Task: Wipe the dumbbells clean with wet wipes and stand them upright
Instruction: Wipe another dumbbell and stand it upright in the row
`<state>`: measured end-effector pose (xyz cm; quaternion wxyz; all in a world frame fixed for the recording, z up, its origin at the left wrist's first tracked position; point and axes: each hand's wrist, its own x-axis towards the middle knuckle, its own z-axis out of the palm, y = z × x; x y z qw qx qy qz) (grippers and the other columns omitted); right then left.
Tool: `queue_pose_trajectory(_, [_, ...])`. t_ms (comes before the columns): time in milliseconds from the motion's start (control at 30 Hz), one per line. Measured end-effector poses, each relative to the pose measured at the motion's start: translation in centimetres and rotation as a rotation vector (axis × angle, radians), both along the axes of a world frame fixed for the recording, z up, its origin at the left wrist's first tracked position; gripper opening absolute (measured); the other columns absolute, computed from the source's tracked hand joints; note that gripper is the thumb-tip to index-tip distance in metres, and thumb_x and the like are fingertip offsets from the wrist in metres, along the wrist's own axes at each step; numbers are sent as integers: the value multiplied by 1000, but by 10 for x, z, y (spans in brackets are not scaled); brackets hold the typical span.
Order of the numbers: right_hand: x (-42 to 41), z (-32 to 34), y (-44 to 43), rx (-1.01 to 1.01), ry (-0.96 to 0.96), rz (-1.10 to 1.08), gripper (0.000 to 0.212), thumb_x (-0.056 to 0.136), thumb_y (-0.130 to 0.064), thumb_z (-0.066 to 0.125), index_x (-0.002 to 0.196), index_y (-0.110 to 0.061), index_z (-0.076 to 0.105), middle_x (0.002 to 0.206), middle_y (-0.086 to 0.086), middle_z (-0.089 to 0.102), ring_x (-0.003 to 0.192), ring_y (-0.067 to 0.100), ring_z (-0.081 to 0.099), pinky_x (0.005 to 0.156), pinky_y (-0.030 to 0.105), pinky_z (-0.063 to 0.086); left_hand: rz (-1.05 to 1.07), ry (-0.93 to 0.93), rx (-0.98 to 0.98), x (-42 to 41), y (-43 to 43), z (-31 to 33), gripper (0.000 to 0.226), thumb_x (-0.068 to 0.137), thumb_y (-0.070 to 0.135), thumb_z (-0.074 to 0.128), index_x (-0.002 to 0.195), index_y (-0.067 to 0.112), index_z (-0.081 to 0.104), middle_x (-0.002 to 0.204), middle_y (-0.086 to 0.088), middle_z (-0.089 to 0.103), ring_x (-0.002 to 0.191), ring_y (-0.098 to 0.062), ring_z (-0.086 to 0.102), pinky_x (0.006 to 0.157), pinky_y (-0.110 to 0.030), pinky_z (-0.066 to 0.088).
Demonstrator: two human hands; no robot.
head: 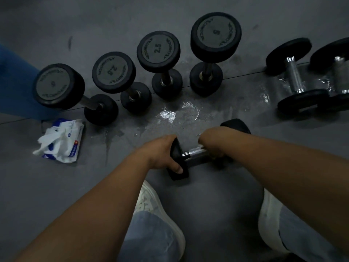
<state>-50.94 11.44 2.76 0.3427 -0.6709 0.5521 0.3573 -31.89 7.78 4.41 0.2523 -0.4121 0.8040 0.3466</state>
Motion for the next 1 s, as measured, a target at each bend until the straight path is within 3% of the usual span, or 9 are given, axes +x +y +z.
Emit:
queue_pose_trajectory(200, [9, -3, 48, -441, -47, -387, 26, 92, -20, 51, 118, -21, 57, 123, 5, 59, 107, 27, 61, 82, 37, 50, 199, 260, -27, 23, 14, 1, 91, 70, 42, 86, 146, 25, 40, 144, 6, 46, 129, -15, 46, 99, -20, 33])
queue_pose_trajectory(333, [57, -12, 86, -517, -165, -606, 62, 95, -6, 34, 153, -7, 10, 160, 7, 10, 115, 29, 57, 78, 35, 50, 125, 205, -179, 23, 31, -3, 93, 82, 53, 70, 155, 22, 22, 159, 2, 27, 143, -18, 31, 109, -27, 32])
queue_pose_trajectory(400, [46, -11, 82, -531, -282, -652, 52, 96, -7, 33, 147, -11, 27, 152, 10, 31, 114, 31, 57, 83, 39, 50, 95, 88, -207, 19, 40, -8, 124, 67, 65, 76, 157, 20, 4, 165, 1, 6, 151, -18, 11, 119, -35, 21])
queue_pose_trajectory(467, [26, -7, 82, -600, -238, -722, 37, 98, -13, 34, 133, -20, 42, 129, 8, 55, 101, 34, 60, 73, 38, 48, 83, 23, -286, 14, 45, -10, 137, 55, 65, 82, 157, 20, 2, 164, 1, 6, 150, -20, 15, 119, -37, 21])
queue_pose_trajectory(633, [43, 4, 73, -628, -365, -538, 33, 102, -42, 33, 128, -30, 49, 116, 5, 64, 108, 32, 61, 87, 35, 46, 102, 37, -345, 9, 38, -9, 126, 56, 56, 84, 154, 21, 14, 158, 3, 23, 141, -21, 34, 112, -34, 29])
queue_pose_trajectory(700, [30, -2, 65, -671, -342, -670, 39, 101, -50, 28, 119, -31, 57, 104, 0, 67, 106, 28, 61, 83, 30, 41, 102, 39, -323, 9, 35, -10, 124, 56, 55, 85, 153, 21, 16, 158, 3, 23, 141, -21, 33, 112, -33, 29])
queue_pose_trajectory(767, [25, -9, 68, -647, -297, -830, 39, 102, -48, 26, 128, -34, 52, 111, 4, 67, 107, 32, 61, 86, 33, 42, 101, 44, -303, 9, 33, -8, 124, 56, 54, 86, 153, 21, 16, 159, 3, 23, 142, -20, 31, 113, -32, 27])
queue_pose_trajectory(867, [34, -4, 71, -528, -358, -675, 37, 102, -29, 31, 137, -30, 44, 124, 7, 62, 107, 34, 62, 88, 41, 50, 94, 55, -304, 8, 32, -7, 122, 57, 51, 86, 153, 20, 18, 157, 3, 25, 141, -20, 34, 111, -32, 29])
queue_pose_trajectory(1000, [21, 2, 65, -576, -330, -851, 38, 104, -36, 29, 139, -30, 44, 130, 8, 60, 108, 36, 61, 92, 41, 48, 99, 42, -276, 8, 28, -7, 122, 56, 52, 86, 153, 21, 19, 156, 2, 27, 140, -21, 35, 110, -33, 31])
